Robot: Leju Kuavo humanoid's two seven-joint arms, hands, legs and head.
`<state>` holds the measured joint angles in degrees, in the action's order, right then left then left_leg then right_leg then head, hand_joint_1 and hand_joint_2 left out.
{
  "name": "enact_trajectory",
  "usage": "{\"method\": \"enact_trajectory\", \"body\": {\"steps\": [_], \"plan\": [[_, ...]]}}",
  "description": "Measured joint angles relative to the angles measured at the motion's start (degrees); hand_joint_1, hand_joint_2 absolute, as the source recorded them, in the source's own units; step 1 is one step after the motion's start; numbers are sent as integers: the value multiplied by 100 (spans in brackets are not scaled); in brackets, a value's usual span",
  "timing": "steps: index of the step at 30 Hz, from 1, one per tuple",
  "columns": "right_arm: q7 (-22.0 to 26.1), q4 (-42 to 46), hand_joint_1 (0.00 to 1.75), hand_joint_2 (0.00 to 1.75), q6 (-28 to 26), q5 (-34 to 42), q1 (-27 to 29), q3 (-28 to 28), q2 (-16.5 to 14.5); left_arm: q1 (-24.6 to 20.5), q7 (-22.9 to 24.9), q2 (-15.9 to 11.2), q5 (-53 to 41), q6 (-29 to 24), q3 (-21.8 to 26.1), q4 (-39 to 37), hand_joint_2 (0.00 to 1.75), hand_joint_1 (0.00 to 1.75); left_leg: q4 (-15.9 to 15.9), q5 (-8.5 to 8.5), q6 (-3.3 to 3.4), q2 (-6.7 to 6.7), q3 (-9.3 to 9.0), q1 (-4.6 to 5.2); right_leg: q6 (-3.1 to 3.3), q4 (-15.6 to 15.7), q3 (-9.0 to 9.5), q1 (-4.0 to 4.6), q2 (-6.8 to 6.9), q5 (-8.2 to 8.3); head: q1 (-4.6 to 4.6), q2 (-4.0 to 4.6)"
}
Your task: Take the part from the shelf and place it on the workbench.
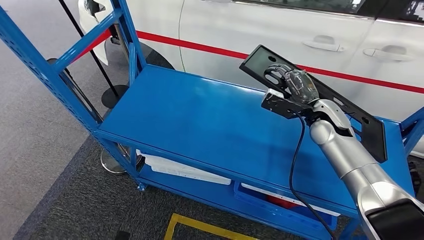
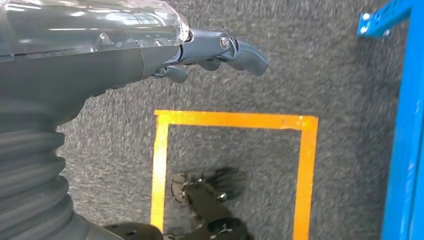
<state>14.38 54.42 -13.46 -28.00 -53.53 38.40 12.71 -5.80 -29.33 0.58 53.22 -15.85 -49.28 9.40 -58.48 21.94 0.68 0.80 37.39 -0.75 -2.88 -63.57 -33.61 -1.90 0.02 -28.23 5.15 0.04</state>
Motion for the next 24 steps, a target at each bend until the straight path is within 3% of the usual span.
{"method": "enact_trajectory", "body": {"steps": [2, 4, 5, 7, 9, 10, 12, 14, 16, 18, 20, 21, 22, 24], "plan": [[-28, 89, 175, 175, -5, -8, 38, 0, 66, -23, 30, 5, -30, 0, -43, 0, 175, 0, -69, -58, -81, -9, 85, 13, 75, 347, 189, 25, -16, -78, 6, 0], [-47, 126, 175, 175, -9, -21, 81, 0, 98, -29, 44, 7, -43, 0, -78, 0, 175, 0, -69, -125, -164, -15, 118, 5, 208, 354, 122, 36, -25, -17, 9, 0], [-49, 133, 175, 175, -13, -36, 92, 0, 100, -29, 50, 7, -45, 1, -90, 0, 175, 0, -104, -76, -199, -19, 158, -5, 274, 355, 76, 38, -21, 33, 10, 0], [-45, 134, 175, 175, -37, -83, 95, 0, 92, -36, 56, 9, -45, 5, -104, 1, 175, 0, -483, 328, -243, -26, 309, -26, 384, 373, -48, 34, -9, 158, 10, 0], [-30, 124, 175, 175, -72, -130, 94, 0, 85, -53, 55, 10, -43, 17, -108, 2, 175, 0, -1230, 879, -263, -29, 502, -30, 437, 370, -202, 66, -7, 285, 10, 0], [-18, 119, 175, 175, -87, -146, 99, 0, 85, -62, 52, 10, -40, 25, -108, 2, 175, 0, -1563, 1020, -262, -30, 548, -28, 448, 368, -283, 89, -12, 349, 10, 0], [2, 116, 175, 175, -101, -168, 111, -1, 90, -68, 43, 9, -31, 39, -108, 2, 175, 0, -1740, 938, -210, -33, 402, -8, 458, 363, -442, 141, -25, 475, 9, 0], [11, 118, 175, 175, -107, -176, 117, -4, 106, -71, 34, 4, -23, 48, -108, 2, 175, 0, -1147, 710, -65, -40, -113, 48, 463, 361, -581, 189, -37, 599, 9, 0], [18, 123, 175, 175, -109, -178, 113, -8, 125, -81, 25, -14, -20, 50, -109, 3, 175, 0, -348, 740, 70, -40, -662, 107, 435, 380, -666, 207, -30, 717, 9, 0], [33, 121, 175, 175, -99, -180, 102, -10, 140, -90, 13, -25, -19, 49, -109, 4, 175, 0, 20, 782, 118, -41, -835, 156, 366, 442, -678, 160, -8, 836, 10, 0], [63, 101, 175, 175, -74, -183, 98, -11, 148, -93, 11, -21, -18, 39, -108, 4, 175, 0, 159, 601, 150, -32, -806, 170, 301, 522, -680, 123, -3, 911, 13, 0], [85, 82, 175, 175, -58, -184, 91, -11, 152, -94, 16, -17, -17, 32, -108, 4, 175, 0, 234, 494, 170, -21, -783, 158, 276, 488, -707, 123, -6, 812, 14, 0], [105, 59, 175, 175, -44, -181, 79, -11, 161, -95, 21, -13, -15, 25, -108, 4, 175, 0, 301, 382, 181, -11, -739, 139, 251, 332, -761, 122, -8, 592, 13, 0], [156, 5, 175, 175, -29, -174, 44, -11, 179, -94, 29, -8, -11, 13, -108, 4, 175, 0, 337, 214, 187, -2, -583, 121, 199, -318, -921, 95, -6, -3, 11, 0]]}}
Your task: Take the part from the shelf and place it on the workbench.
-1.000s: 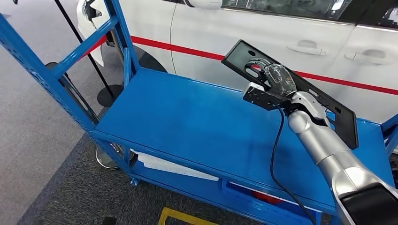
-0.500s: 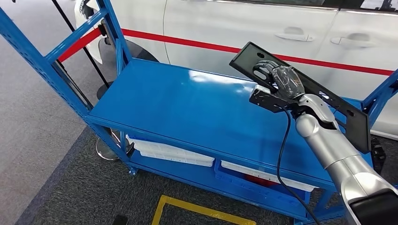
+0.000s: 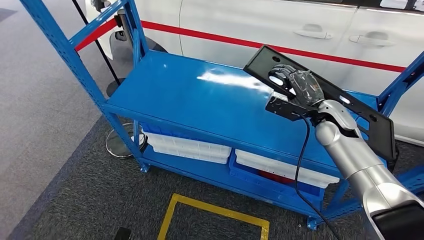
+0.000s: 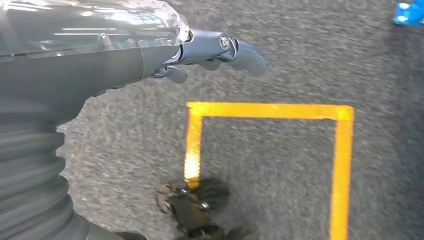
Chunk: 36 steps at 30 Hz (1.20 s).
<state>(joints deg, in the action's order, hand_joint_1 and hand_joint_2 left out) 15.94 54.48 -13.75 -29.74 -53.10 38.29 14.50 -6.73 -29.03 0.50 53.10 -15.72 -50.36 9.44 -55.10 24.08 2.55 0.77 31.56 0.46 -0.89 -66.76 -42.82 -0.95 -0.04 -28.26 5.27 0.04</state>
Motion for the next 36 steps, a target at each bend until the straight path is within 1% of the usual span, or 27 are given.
{"method": "enact_trajectory", "body": {"steps": [1, 2, 3, 4, 5, 6, 8, 9, 11, 12, 13, 15, 16, 17, 18, 19, 20, 22, 24, 26, 27, 29, 31, 32, 33, 34, 36], "plan": [[25, -27, 175, 175, 0, 6, -7, 0, 4, 2, 2, 1, 3, -5, 0, 0, 175, 0, -10, -68, -12, 1, 94, -7, -31, -373, -65, -19, 1, -184, 0, 0], [49, -51, 175, 175, -4, 12, -4, 0, 6, 5, -1, 1, 5, -8, 0, 0, 175, 0, -28, -128, -30, 2, 189, -18, -63, -636, -74, -38, 2, -217, 0, 0], [69, -73, 175, 175, -12, 20, 4, 0, 6, 7, -7, 2, 9, -9, 0, 0, 175, 0, -59, -181, -55, 4, 290, -35, -96, -733, -2, -57, 3, -132, 0, 0], [85, -90, 175, 175, -24, 28, 12, 0, 6, 8, -15, 4, 11, -10, 0, 0, 175, 0, -109, -226, -87, 6, 399, -60, -131, -620, 176, -78, 5, 19, 0, 0], [95, -101, 175, 175, -38, 36, 18, 0, 6, 9, -25, 4, 14, -10, 0, 0, 175, 0, -178, -260, -122, 7, 505, -84, -170, -326, 434, -103, 10, 125, 0, 0], [102, -107, 175, 175, -52, 43, 19, 0, 5, 8, -32, 1, 16, -11, 0, 0, 175, 0, -257, -284, -158, 6, 609, -96, -200, 53, 718, -108, 11, 116, -1, 0], [106, -113, 175, 175, -76, 51, 32, 0, 2, 12, -40, -4, 18, -16, 0, 0, 175, 0, -377, -331, -228, -1, 738, -91, -152, 567, 1052, -99, 0, -29, 7, 0], [107, -119, 175, 175, -81, 54, 43, 0, -1, 17, -42, -6, 19, -20, 0, 0, 175, 0, -399, -365, -262, -7, 771, -84, -95, 641, 1081, -78, -12, -82, 11, 0], [106, -139, 175, 175, -83, 57, 63, 1, -5, 32, -40, -5, 21, -30, 0, 0, 175, 0, -419, -393, -330, -16, 817, -92, 34, 631, 1006, -80, -7, -19, 16, 0], [105, -147, 175, 175, -82, 57, 64, 2, -16, 39, -38, -4, 26, -38, 0, 0, 175, 0, -495, -292, -360, -20, 870, -103, 94, 627, 959, -78, 1, 30, 17, 0], [105, -154, 175, 175, -81, 57, 59, 2, -32, 44, -36, -3, 35, -49, 1, 0, 175, 0, -677, -94, -388, -24, 947, -113, 147, 632, 905, -80, 12, 83, 17, 0], [108, -179, 175, 175, -74, 58, 42, 2, -97, 48, -42, 1, 73, -78, 7, 0, 175, 0, -1369, 459, -427, -26, 1149, -121, 205, 632, 785, -63, 20, 188, 17, 0], [110, -203, 175, 175, -69, 58, 31, 2, -136, 51, -55, 2, 101, -91, 13, 0, 175, 0, -1759, 660, -434, -26, 1230, -122, 217, 630, 719, -48, 21, 240, 17, 0], [112, -233, 175, 175, -63, 58, 21, 2, -176, 56, -73, 2, 126, -101, 19, 0, 175, 0, -2034, 752, -430, -27, 1251, -120, 224, 628, 654, -29, 20, 291, 17, 0], [113, -263, 175, 175, -58, 60, 13, 2, -214, 65, -95, 2, 144, -108, 26, 0, 175, 0, -2116, 735, -410, -29, 1176, -117, 226, 627, 591, -9, 17, 342, 17, 0], [113, -292, 175, 175, -56, 68, 5, 2, -246, 73, -118, 2, 161, -113, 34, 0, 175, 0, -1967, 632, -375, -33, 994, -109, 225, 626, 535, 10, 12, 388, 17, 0], [113, -316, 175, 175, -56, 84, -6, 2, -269, 78, -138, 1, 167, -115, 43, 0, 175, 0, -1614, 502, -318, -46, 716, -92, 221, 626, 492, 27, 8, 428, 17, 0], [114, -352, 175, 175, -58, 145, -39, 0, -298, 78, -163, -5, 174, -121, 58, 0, 175, 0, -789, 418, -208, -83, 155, -51, 187, 640, 437, 45, 12, 505, 17, 0], [120, -380, 175, 175, -58, 205, -71, -2, -309, 83, -168, -7, 170, -125, 65, 0, 175, 0, -385, 424, -168, -111, -68, -5, 121, 688, 421, 23, 26, 598, 17, 0], [128, -401, 175, 175, -56, 239, -75, -5, -309, 90, -168, -4, 163, -126, 66, 0, 175, 0, -271, 289, -139, -102, -56, 3, 52, 761, 413, 0, 19, 680, 16, 0], [132, -411, 175, 175, -54, 251, -74, -8, -307, 90, -168, -2, 159, -126, 67, 0, 175, 0, -201, 209, -107, -83, -43, -8, 25, 753, 392, 0, 12, 627, 16, 0], [147, -429, 175, 175, -50, 278, -75, -14, -299, 85, -168, 3, 157, -127, 68, 0, 175, 0, -92, 59, -48, -38, 23, -40, -11, 399, 272, 9, 4, 226, 14, 0], [155, -447, 175, 175, -47, 297, -72, -15, -298, 81, -168, 4, 156, -128, 69, 0, 175, 0, -111, -30, -23, -22, 150, -33, -42, -334, 91, 5, 3, -274, 13, 0], [155, -458, 175, 175, -44, 302, -67, -15, -298, 82, -168, 4, 156, -128, 70, 0, 175, 0, -142, -62, -27, -20, 220, -34, -60, -647, 39, 0, 3, -387, 13, 0], [154, -470, 175, 175, -37, 303, -63, -15, -298, 84, -168, 5, 154, -127, 70, 0, 175, 0, -183, -88, -34, -19, 291, -37, -77, -794, 64, -8, 4, -378, 13, 0], [154, -477, 175, 175, -25, 307, -63, -16, -298, 85, -168, 8, 152, -123, 70, 0, 175, 0, -235, -107, -44, -18, 367, -44, -92, -723, 193, -18, 5, -268, 13, 0], [154, -472, 175, 175, 5, 321, -77, -22, -298, 85, -174, 15, 150, -112, 70, 0, 175, 0, -359, -130, -74, -17, 514, -54, -111, -92, 663, -40, 12, -38, 13, 0]]}}
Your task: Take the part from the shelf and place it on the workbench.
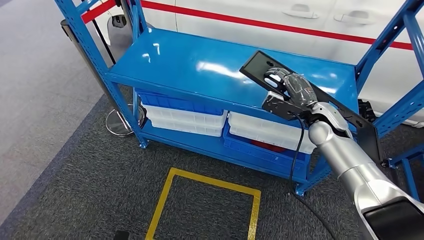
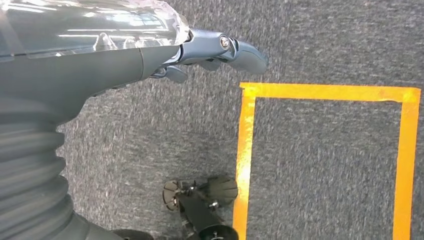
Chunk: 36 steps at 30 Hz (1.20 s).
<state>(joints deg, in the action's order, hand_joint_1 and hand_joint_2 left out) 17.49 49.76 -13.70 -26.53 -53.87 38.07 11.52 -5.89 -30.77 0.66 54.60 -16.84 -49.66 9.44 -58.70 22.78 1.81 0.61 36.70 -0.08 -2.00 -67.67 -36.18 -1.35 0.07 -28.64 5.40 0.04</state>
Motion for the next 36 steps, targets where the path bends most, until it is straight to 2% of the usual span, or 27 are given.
{"method": "enact_trajectory", "body": {"steps": [2, 3, 5, 6, 7, 8, 10, 11, 12, 13, 15, 17, 19, 21, 22, 23, 25, 26, 27, 28, 29, 30, 31, 32, 33, 34, 36], "plan": [[0, 26, 175, 175, 32, 26, -20, -19, -1, -2, -11, 3, 2, 13, 0, 0, 175, 0, -108, -32, -51, -1, 119, 13, 24, 563, 324, 17, -5, 18, 2, 0], [-5, 39, 175, 175, 59, 49, -26, -31, 3, 3, -18, 2, 4, 20, 1, 0, 175, 0, -129, -63, -86, -3, 158, 21, 48, 661, 355, 33, -9, -19, 3, 0], [-31, 84, 175, 175, 130, 93, -23, -46, 13, 26, -31, -5, 9, 37, 2, -1, 175, 0, -127, -128, -156, -11, 205, 29, 136, 690, 299, 33, -5, 47, 4, 0], [-46, 111, 175, 175, 166, 110, -27, -48, 18, 41, -35, -11, 11, 42, 4, -1, 175, 0, -154, -80, -190, -17, 242, 26, 189, 709, 265, 19, 3, 92, 4, 0], [-58, 142, 175, 175, 190, 119, -28, -48, 19, 51, -37, -16, 13, 46, 5, -1, 175, 0, -266, 68, -224, -24, 293, 18, 248, 726, 217, 3, 12, 150, 4, 0], [-70, 168, 175, 175, 207, 128, -33, -50, 21, 56, -39, -20, 11, 48, 6, -1, 175, 0, -484, 305, -258, -29, 363, 1, 291, 741, 162, -12, 18, 210, 4, 0], [-116, 216, 175, 175, 224, 153, -37, -57, 27, 56, -32, -19, 6, 50, 7, 0, 175, 0, -1225, 861, -323, -35, 516, -38, 326, 738, 28, -6, 21, 327, 4, 0], [-145, 230, 175, 175, 228, 168, -37, -61, 30, 51, -24, -20, 3, 50, 7, 0, 175, 0, -1568, 1006, -345, -34, 557, -55, 324, 735, -41, -3, 21, 384, 4, 0], [-170, 237, 175, 175, 229, 179, -37, -67, 32, 43, -13, -21, 4, 48, 7, 0, 175, 0, -1779, 1020, -360, -34, 531, -65, 318, 732, -111, -1, 20, 442, 4, 0], [-184, 233, 175, 175, 228, 185, -41, -74, 33, 33, -1, -21, 5, 44, 9, 0, 175, 0, -1774, 907, -363, -34, 418, -70, 307, 730, -176, -2, 18, 497, 4, 0], [-179, 199, 175, 175, 221, 190, -79, -97, 28, 7, 19, -22, 14, 22, 19, -1, 175, 0, -1213, 616, -339, -39, -67, -72, 271, 727, -291, -5, 15, 607, 4, 0], [-126, 111, 175, 175, 198, 180, -167, -125, 3, -20, 28, -22, 23, -8, 32, -1, 175, 0, -394, 621, -285, -55, -609, -45, 211, 741, -367, -3, 13, 719, 4, 0], [-68, -22, 175, 175, 167, 162, -260, -146, -51, -32, 31, -21, 25, -30, 42, -1, 175, 0, 4, 678, -219, -73, -781, 1, 133, 817, -392, -17, 13, 865, 4, 0], [-48, -156, 175, 175, 140, 148, -299, -156, -96, -38, 42, -17, 22, -36, 45, 0, 175, 0, 101, 525, -139, -64, -699, 4, 54, 910, -415, -23, 6, 952, 4, 0], [-48, -208, 175, 175, 128, 139, -302, -161, -109, -45, 52, -13, 16, -35, 46, 0, 175, 0, 147, 437, -83, -49, -654, -6, 36, 865, -452, -19, 0, 841, 3, 0], [-49, -251, 175, 175, 114, 129, -299, -170, -114, -51, 64, -8, 7, -34, 46, 0, 175, 0, 181, 341, -37, -36, -591, -16, 29, 700, -510, -16, -5, 608, 3, 0], [-47, -314, 175, 175, 78, 105, -287, -199, -119, -59, 89, -1, -13, -33, 46, 0, 175, 0, 189, 176, 30, -27, -420, -8, 37, -4, -673, -15, -6, -21, 1, 0], [-46, -340, 175, 175, 59, 95, -274, -214, -119, -60, 98, 0, -19, -33, 46, 0, 175, 0, 180, 103, 36, -28, -322, 4, 33, -407, -738, -11, -6, -213, 1, 0], [-44, -366, 175, 175, 46, 89, -258, -225, -119, -60, 107, 0, -21, -34, 46, 0, 175, 0, 166, 34, 38, -28, -225, 15, 29, -709, -751, -4, -6, -258, 0, 0], [-43, -390, 175, 175, 38, 86, -241, -231, -119, -61, 113, 2, -25, -33, 46, 0, 175, 0, 146, -29, 34, -27, -125, 24, 30, -837, -684, 0, -6, -169, 0, 0], [-41, -410, 175, 175, 35, 84, -228, -234, -120, -63, 117, 4, -31, -33, 46, 0, 175, 0, 119, -87, 24, -25, -25, 30, 40, -765, -524, 4, -6, -11, 0, 0], [-37, -426, 175, 175, 32, 84, -220, -240, -121, -68, 120, 9, -36, -34, 46, 0, 175, 0, 86, -140, 13, -24, 67, 34, 61, -510, -272, 9, -5, 119, 0, 0], [-28, -436, 175, 175, 28, 83, -217, -253, -122, -73, 118, 18, -41, -37, 46, 0, 175, 0, 47, -188, -4, -24, 156, 45, 89, -103, 50, 25, -3, 125, 0, 0], [-16, -438, 175, 175, 20, 83, -213, -273, -126, -79, 109, 26, -44, -43, 46, 0, 175, 0, 17, -237, -24, -21, 221, 53, 111, 314, 343, 38, 2, 46, 1, 0], [-4, -437, 175, 175, 8, 83, -204, -296, -133, -83, 97, 32, -44, -48, 46, 0, 175, 0, 6, -293, -48, -18, 262, 56, 129, 635, 546, 56, 4, -46, 2, 0], [6, -435, 175, 175, -2, 83, -195, -321, -140, -85, 83, 37, -44, -52, 46, 0, 175, 0, 14, -355, -76, -15, 289, 57, 141, 837, 649, 76, 8, -122, 2, 0], [8, -435, 175, 175, -7, 82, -168, -365, -149, -77, 60, 28, -48, -55, 46, -1, 175, 0, 61, -452, -136, -24, 325, 54, 183, 914, 593, 64, 27, -28, 2, 0]]}}
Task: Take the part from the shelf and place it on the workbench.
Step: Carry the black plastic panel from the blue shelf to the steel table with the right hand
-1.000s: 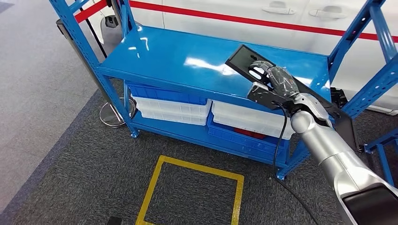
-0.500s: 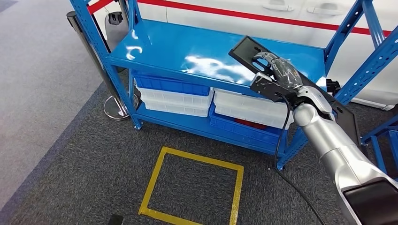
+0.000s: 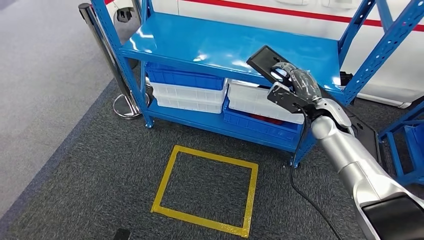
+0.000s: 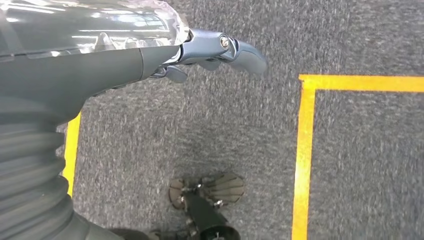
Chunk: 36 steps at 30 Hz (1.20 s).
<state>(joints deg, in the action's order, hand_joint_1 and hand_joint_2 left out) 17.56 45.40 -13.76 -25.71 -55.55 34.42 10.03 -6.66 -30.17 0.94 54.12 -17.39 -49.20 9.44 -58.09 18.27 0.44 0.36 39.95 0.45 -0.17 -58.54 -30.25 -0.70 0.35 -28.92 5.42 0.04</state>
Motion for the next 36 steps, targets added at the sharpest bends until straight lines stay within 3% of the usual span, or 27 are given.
{"method": "enact_trajectory", "body": {"steps": [1, 2, 4, 5, 6, 7, 8, 9, 10, 12, 13, 14, 16, 17, 18, 20, 21, 22, 23, 25, 27, 28, 30, 32, 33, 35, 36], "plan": [[-5, -1, 175, 175, 9, 3, 7, -21, 0, 5, -7, -6, -4, -1, -1, -1, 175, 0, -39, 84, -34, -10, 46, -2, 37, 21, -57, -19, 15, 73, 1, 0], [-9, -1, 175, 175, 21, 9, 19, -44, 0, 8, -10, -10, -10, -2, -1, -1, 175, 0, -182, 289, -69, -19, 108, -9, 72, 41, -130, -42, 27, 159, 3, 0], [4, -1, 175, 175, 36, 43, 55, -109, 2, 0, -14, -13, -28, -8, -2, -1, 175, 0, -837, 928, -138, -23, 267, -52, 109, 47, -308, -58, 36, 323, 7, 0], [22, -1, 175, 175, 36, 66, 88, -147, 8, -4, -13, -13, -38, -11, -2, -1, 175, 0, -1254, 1163, -170, -22, 325, -76, 106, 42, -399, -59, 37, 399, 7, 0], [41, -1, 175, 175, 34, 87, 128, -183, 17, -7, -10, -13, -45, -14, -2, -1, 175, 0, -1603, 1250, -196, -21, 344, -96, 98, 35, -491, -60, 38, 473, 7, 0], [58, -1, 175, 175, 32, 101, 171, -213, 26, -9, -7, -14, -50, -14, -2, -2, 175, 0, -1804, 1188, -216, -20, 295, -113, 87, 25, -585, -62, 38, 545, 7, 0], [68, 0, 175, 175, 31, 107, 210, -237, 34, -11, -3, -14, -54, -14, -2, -2, 175, 0, -1790, 1031, -226, -20, 150, -128, 71, 12, -681, -67, 36, 616, 7, 0], [74, 2, 175, 175, 30, 108, 240, -259, 38, -18, 0, -15, -56, -14, -2, -2, 175, 0, -1574, 880, -228, -22, -91, -140, 51, -1, -772, -71, 30, 686, 7, 0], [79, 10, 175, 175, 30, 108, 260, -282, 40, -32, 2, -15, -60, -14, -2, -1, 175, 0, -1177, 850, -217, -24, -429, -144, 24, -13, -851, -72, 22, 752, 7, 0], [92, 41, 175, 175, 24, 111, 274, -330, 56, -64, 6, -20, -64, -22, -2, 0, 175, 0, -316, 1021, -167, -38, -1010, -120, -44, -8, -941, -70, 17, 885, 6, 0], [103, 58, 175, 175, 14, 116, 282, -351, 66, -74, 10, -22, -65, -33, -2, 1, 175, 0, -60, 1105, -138, -45, -1148, -97, -84, 26, -957, -74, 19, 962, 8, 0], [119, 76, 175, 175, -2, 131, 308, -372, 82, -78, 16, -25, -66, -46, -2, 1, 175, 0, 51, 1096, -102, -51, -1158, -77, -126, 68, -965, -76, 21, 1045, 8, 0], [179, 126, 175, 175, -56, 195, 452, -424, 128, -73, 24, -23, -64, -67, -2, 1, 175, 0, 83, 941, -2, -44, -1068, -90, -194, 97, -1002, -92, 12, 1041, 9, 0], [221, 164, 175, 175, -85, 240, 558, -457, 164, -65, 23, -22, -59, -72, -2, 1, 175, 0, 105, 853, 59, -37, -1005, -100, -213, -18, -1053, -94, 4, 859, 8, 0], [262, 202, 175, 175, -115, 282, 668, -495, 203, -53, 15, -20, -54, -75, -2, 1, 175, 0, 122, 766, 108, -33, -930, -107, -224, -251, -1128, -100, -2, 569, 6, 0], [342, 276, 175, 175, -172, 346, 861, -572, 274, -16, -20, -21, -49, -91, -1, -1, 175, 0, 114, 609, 159, -37, -732, -74, -237, -1018, -1305, -91, -11, -37, 3, 0], [383, 312, 175, 175, -196, 377, 949, -615, 307, 6, -46, -23, -52, -101, -1, -1, 175, 0, 105, 535, 166, -38, -627, -54, -241, -1388, -1352, -83, -13, -166, 2, 0], [428, 350, 175, 175, -210, 414, 1030, -659, 337, 25, -69, -25, -51, -109, 0, -2, 175, 0, 94, 469, 168, -38, -522, -37, -239, -1633, -1337, -73, -14, -150, 2, 0], [468, 389, 175, 175, -209, 462, 1096, -705, 366, 40, -87, -26, -38, -108, 0, -2, 175, 0, 77, 409, 165, -38, -419, -22, -227, -1694, -1237, -64, -14, -18, 2, 0], [523, 464, 175, 175, -161, 553, 1167, -803, 411, 54, -93, -25, 26, -91, 12, -1, 175, 0, 27, 303, 145, -35, -227, -3, -165, -1218, -727, -36, -15, 204, 2, 0], [548, 543, 175, 175, -120, 588, 1168, -906, 436, 55, -69, -26, 85, -78, 34, 0, 175, 0, -31, 209, 106, -24, -101, 21, -92, -379, -100, 11, -7, 19, 4, 0], [550, 576, 175, 175, -120, 558, 1157, -947, 445, 54, -51, -30, 93, -78, 42, 0, 175, 0, -42, 164, 80, -18, -73, 26, -60, -104, 80, 34, -2, -107, 5, 0], [533, 631, 175, 175, -172, 415, 1155, -995, 468, 56, -23, -51, 92, -84, 44, -1, 175, 0, -19, 71, 18, -24, -57, 28, 0, 53, 124, 44, 23, -119, 6, 0], [496, 708, 175, 175, -265, 226, 1189, -1010, 503, 72, -18, -76, 87, -93, 45, -2, 175, 0, -127, 191, -53, -44, 17, 13, 85, 89, 67, 15, 73, -9, 6, 0], [482, 759, 175, 175, -315, 148, 1222, -1016, 524, 82, -24, -90, 87, -98, 46, -2, 175, 0, -335, 390, -90, -51, 100, -2, 120, 103, 26, -4, 103, 46, 7, 0], [475, 862, 175, 175, -385, 50, 1299, -1032, 571, 100, -37, -97, 88, -105, 46, -2, 175, 0, -1068, 893, -158, -49, 330, -50, 152, 100, -74, -3, 154, 130, 8, 0], [475, 900, 175, 175, -403, 20, 1337, -1039, 593, 110, -42, -103, 90, -109, 46, -2, 175, 0, -1435, 1049, -188, -47, 423, -72, 148, 97, -120, -2, 182, 165, 8, 0]]}}
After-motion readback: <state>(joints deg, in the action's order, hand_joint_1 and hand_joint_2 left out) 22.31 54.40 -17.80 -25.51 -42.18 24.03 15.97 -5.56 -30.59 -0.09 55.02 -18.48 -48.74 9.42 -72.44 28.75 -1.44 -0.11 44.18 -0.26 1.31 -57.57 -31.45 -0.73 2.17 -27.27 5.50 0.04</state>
